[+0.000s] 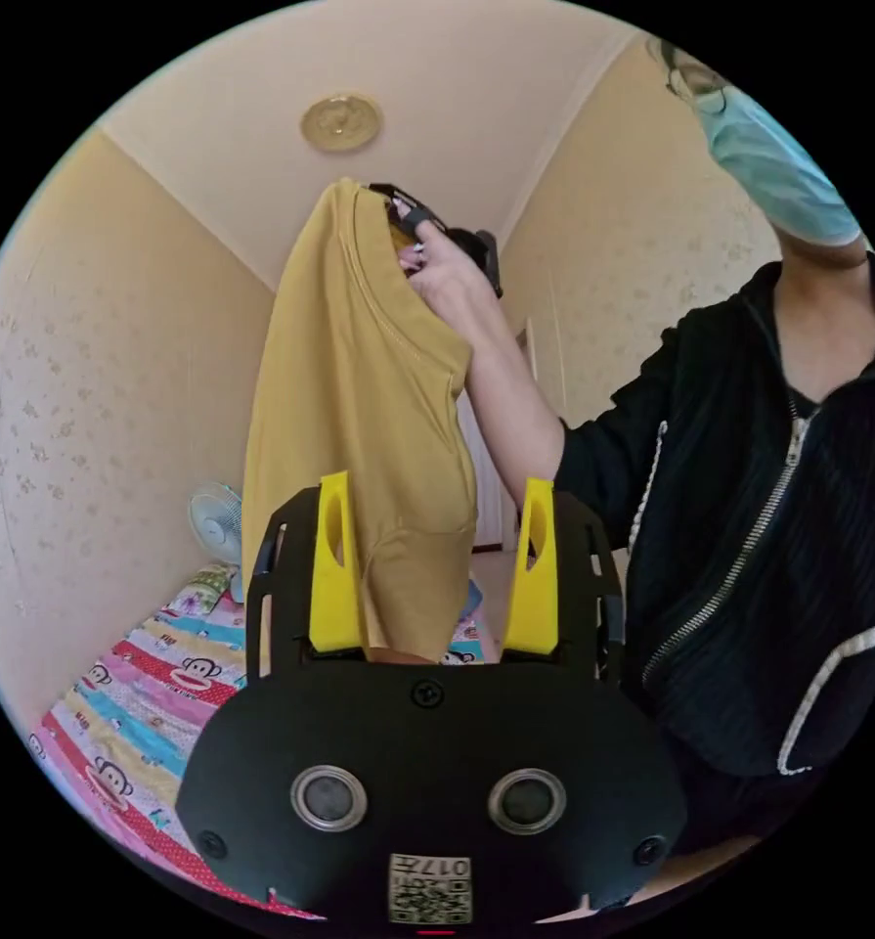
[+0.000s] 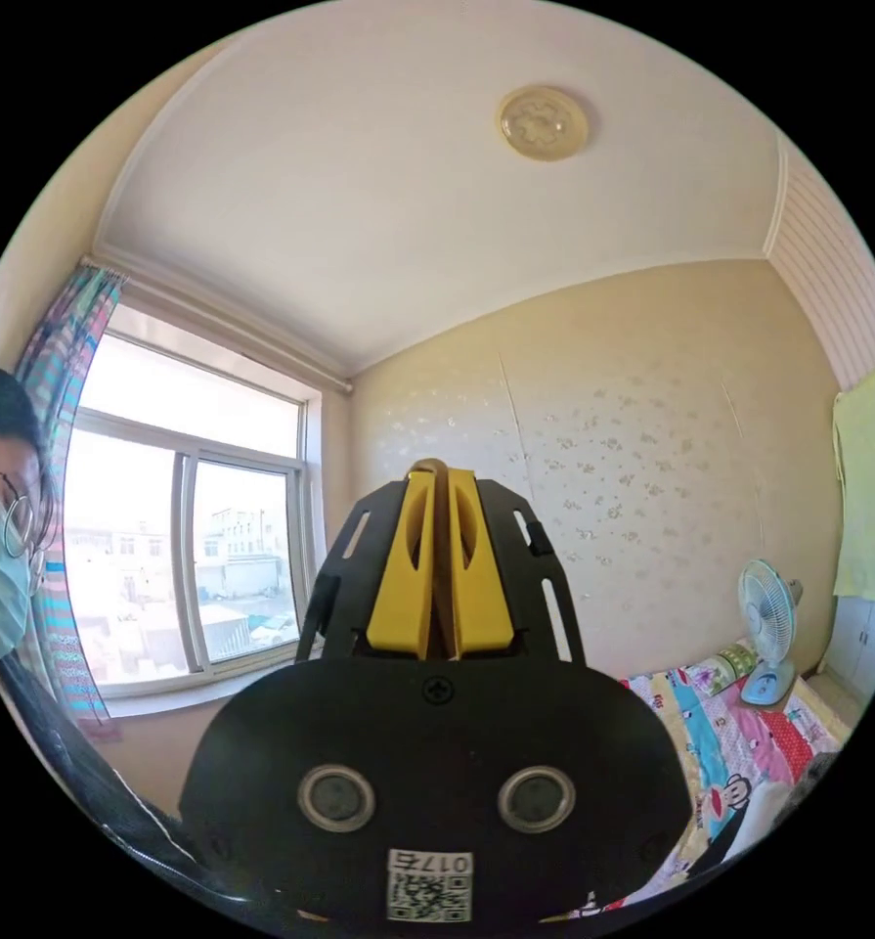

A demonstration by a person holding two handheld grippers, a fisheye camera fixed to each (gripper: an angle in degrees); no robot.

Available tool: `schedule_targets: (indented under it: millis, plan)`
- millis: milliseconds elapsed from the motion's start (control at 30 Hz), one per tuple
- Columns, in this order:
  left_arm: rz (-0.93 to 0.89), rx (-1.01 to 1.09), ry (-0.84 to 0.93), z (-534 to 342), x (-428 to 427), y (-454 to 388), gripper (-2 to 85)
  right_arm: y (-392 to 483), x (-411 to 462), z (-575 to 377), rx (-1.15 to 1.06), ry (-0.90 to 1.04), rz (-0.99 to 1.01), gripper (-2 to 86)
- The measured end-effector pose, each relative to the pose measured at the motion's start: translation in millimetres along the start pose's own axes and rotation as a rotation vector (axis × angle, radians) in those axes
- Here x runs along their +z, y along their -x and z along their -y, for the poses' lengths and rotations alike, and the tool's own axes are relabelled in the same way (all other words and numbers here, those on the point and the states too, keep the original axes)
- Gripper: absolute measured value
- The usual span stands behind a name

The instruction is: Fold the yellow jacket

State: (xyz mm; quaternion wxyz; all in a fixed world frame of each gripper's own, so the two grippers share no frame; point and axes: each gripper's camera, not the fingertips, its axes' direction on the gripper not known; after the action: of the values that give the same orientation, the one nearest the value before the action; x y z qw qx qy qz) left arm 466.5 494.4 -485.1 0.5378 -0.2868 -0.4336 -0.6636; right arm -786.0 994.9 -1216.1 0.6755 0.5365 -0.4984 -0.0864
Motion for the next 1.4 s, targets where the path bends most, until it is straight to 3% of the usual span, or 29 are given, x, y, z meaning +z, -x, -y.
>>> schedule_targets:
  millis: [133,300,567,633,700,800,1000,1167,1300,1400]
  plan:
    - [0.129,0.041,-0.046,4,9,-30,22.2,25,6,3,-0.103,0.0,-0.105,3.0]
    - [0.17,-0.139,-0.203,-3,-19,-37,19.5,47,17,2,-0.235,-0.006,-0.257,3.0]
    - [0.429,-0.141,-0.146,-13,-27,-75,18.3,73,52,-11,-0.37,0.125,-0.313,2.7]
    - [0.52,-0.144,-0.105,-15,-27,-81,15.6,73,57,-14,-0.385,0.151,-0.307,2.5]
    - [0.619,-0.164,-0.068,-17,-45,-79,6.7,67,58,-15,-0.391,0.172,-0.319,2.3]
    - [0.674,-0.231,-0.123,-25,-94,-60,2.0,37,49,-13,-0.341,0.17,-0.327,2.3]
    - [0.532,-0.478,-0.402,-41,-225,-4,-0.1,-32,16,-9,-0.281,0.245,-0.162,2.4]
    - [0.612,-0.402,-0.259,-6,-262,10,-0.4,-85,-13,-42,-0.246,0.359,-0.103,2.5]
    - [0.453,-0.345,-0.148,30,-263,24,-0.5,-124,-49,-74,-0.132,0.316,-0.106,2.6]
    - [0.436,-0.327,-0.123,54,-258,27,-0.6,-152,-77,-99,-0.069,0.322,-0.049,2.7]
